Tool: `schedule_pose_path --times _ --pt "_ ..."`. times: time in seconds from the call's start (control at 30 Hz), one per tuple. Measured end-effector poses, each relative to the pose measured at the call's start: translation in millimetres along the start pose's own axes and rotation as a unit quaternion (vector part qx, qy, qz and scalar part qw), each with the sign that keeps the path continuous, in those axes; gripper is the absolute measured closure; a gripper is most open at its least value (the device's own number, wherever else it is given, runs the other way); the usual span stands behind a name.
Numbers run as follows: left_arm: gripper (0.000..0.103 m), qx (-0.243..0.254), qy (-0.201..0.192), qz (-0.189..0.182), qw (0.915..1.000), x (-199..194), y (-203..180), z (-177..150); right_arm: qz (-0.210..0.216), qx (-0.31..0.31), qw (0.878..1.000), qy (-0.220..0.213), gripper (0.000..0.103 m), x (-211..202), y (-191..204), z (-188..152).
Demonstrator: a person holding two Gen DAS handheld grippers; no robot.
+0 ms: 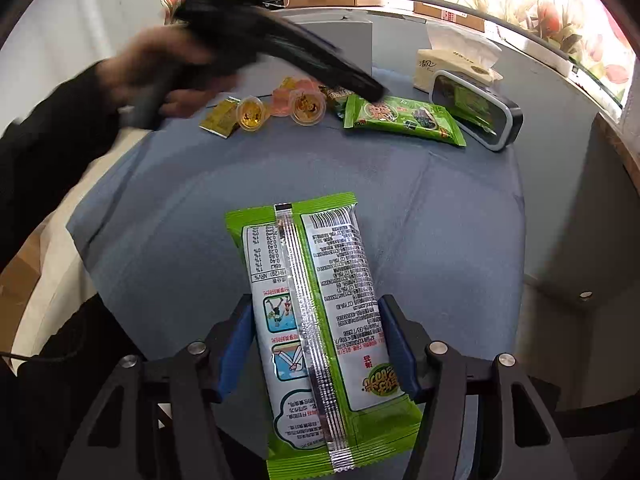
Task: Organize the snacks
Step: 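Grasp a second green seaweed pack with the left gripper while the right holds the bar pack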
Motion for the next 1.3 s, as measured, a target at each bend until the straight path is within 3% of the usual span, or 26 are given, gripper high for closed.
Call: schedule_pose_path --times 0.23,0.37,0.57,0.63,0.67,0.87,1.13,1.2,1.3 --pt "0.0 0.03 0.052 -0.001 0.9982 62.7 11.7 25.4 0.012 0.005 1.0 0.005 0.037 17.7 -1.1 -3.8" --pt "0.0 0.046 0.074 -0.027 0.9958 81.6 12.7 25.5 0.02 0.014 1.0 0.001 0.037 19.3 -3.9 -1.9" --pt "0.014 0.058 0.072 -0.049 0.9945 89.3 13.7 30.5 0.023 0.02 0.999 -0.008 0.037 17.4 -4.2 2.3" --pt "0.024 0.052 0.068 -0.074 0.9936 88.8 16.8 30.7 0.025 0.022 0.999 -0.008 0.037 17.5 -3.8 3.2" --pt "0.025 0.047 0.07 -0.082 0.993 90.1 19.5 30.8 0.027 0.022 0.999 -0.009 0.037 17.6 -3.0 3.5" --pt "0.033 0.061 0.062 -0.07 0.9938 86.8 15.1 32.4 0.024 0.017 1.0 -0.001 0.036 23.9 -1.1 3.1" --pt "0.034 0.015 0.03 -0.042 0.9985 47.8 13.2 23.8 0.024 0.022 0.999 -0.014 0.036 17.7 0.5 2.9" --pt "0.034 -0.006 0.009 -0.024 0.9997 21.4 16.4 19.9 0.025 0.032 0.999 -0.017 0.036 14.7 -0.9 2.7" --pt "0.034 -0.079 -0.034 0.002 0.9962 -33.4 24.2 5.7 0.006 0.037 0.999 -0.019 0.036 12.3 -1.6 4.0"
Point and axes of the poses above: each gripper's, at about its wrist camera, not at the fingertips, and x roughly the way its jaws point, y to its left, z to its top, the point moved 2 cm from there along x, roughly the way its jaws point, and after that the axes turned 11 degrees about x, right-handed, at the moved point
